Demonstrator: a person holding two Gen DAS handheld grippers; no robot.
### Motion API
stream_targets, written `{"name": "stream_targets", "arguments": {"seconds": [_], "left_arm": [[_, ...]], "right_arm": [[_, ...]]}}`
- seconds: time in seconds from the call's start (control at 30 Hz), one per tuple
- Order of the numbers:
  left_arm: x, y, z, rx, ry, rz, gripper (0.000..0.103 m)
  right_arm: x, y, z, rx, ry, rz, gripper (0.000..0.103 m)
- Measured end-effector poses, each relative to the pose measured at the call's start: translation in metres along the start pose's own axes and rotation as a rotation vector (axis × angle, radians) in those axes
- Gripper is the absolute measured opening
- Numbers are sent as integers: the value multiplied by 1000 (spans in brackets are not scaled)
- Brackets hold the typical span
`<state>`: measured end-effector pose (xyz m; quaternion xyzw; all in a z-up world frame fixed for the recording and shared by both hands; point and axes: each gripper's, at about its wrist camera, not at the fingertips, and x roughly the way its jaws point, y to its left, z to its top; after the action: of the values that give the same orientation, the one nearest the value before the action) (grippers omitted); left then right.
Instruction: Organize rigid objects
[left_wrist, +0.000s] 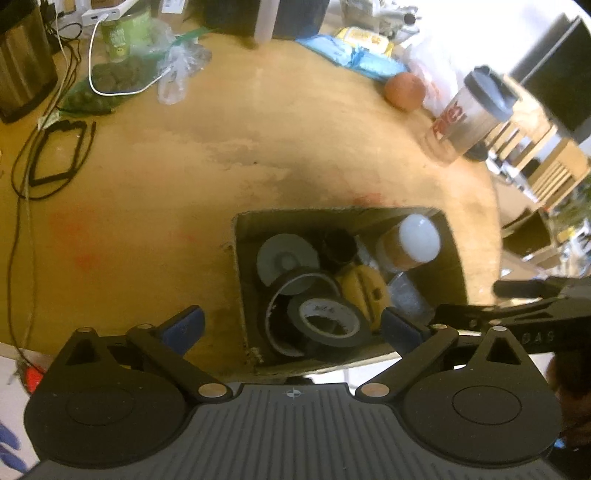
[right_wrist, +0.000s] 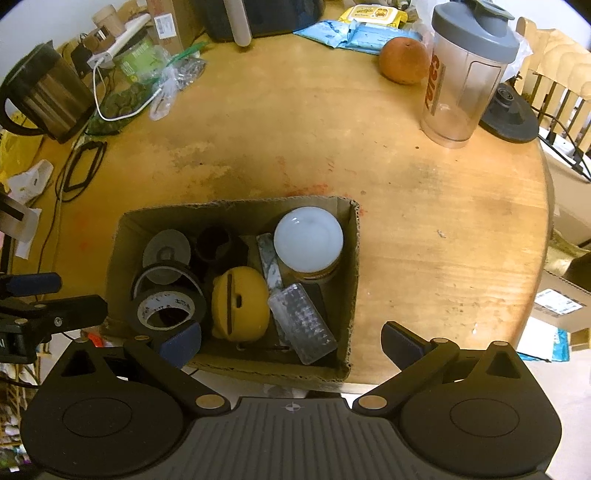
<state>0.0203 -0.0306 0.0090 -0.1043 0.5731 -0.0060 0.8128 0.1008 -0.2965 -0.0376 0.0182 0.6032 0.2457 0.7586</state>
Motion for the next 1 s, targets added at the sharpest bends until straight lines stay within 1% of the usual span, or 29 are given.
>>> {"name": "stream_targets", "arguments": {"seconds": [0.1, 0.27, 0.4, 0.63, 1.0], "left_arm": [[2, -1, 0, 10, 29, 60, 103], [6, 1, 1, -2, 89, 131, 103], [8, 1, 0, 2, 129, 184, 103], [12, 1, -2, 3, 163, 205, 103], [14, 1, -1, -3, 178, 215, 103]], "right_arm": [[0, 2, 1, -11, 21, -37, 103], [1, 4, 2, -42, 63, -106, 103], [4, 5, 2, -67, 94, -143, 103], [8, 5, 1, -64, 121, -154, 103], [11, 5, 3, -59, 129, -151, 103]]}}
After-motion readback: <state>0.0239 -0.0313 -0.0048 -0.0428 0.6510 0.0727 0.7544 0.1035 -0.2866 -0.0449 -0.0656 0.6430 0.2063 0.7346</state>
